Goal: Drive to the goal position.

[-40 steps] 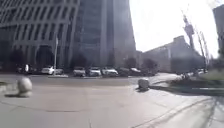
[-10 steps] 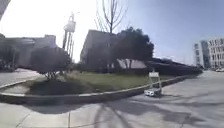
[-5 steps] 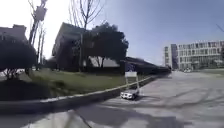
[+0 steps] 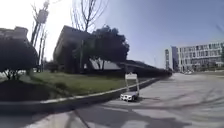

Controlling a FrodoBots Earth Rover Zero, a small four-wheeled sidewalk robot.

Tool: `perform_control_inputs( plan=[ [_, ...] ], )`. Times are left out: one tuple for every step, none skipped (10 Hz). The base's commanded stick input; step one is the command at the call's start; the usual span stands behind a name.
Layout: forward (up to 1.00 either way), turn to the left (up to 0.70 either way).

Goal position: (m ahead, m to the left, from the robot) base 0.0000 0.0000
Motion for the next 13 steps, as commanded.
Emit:
perform_control_inputs(
  plan=[
    [-0.70,0.35],
    [-0.70,0.35],
    [-0.70,0.35],
    [-0.70,0.35],
    [-0.70,0.35],
    [-0.70,0.35],
    [-0.70,0.35],
    [-0.70,0.35],
    [-0.70,0.35],
    [-0.70,0.35],
    [-0.62,0.31],
    [-0.49,0.25],
    [-0.36,0.18]
  ],
)
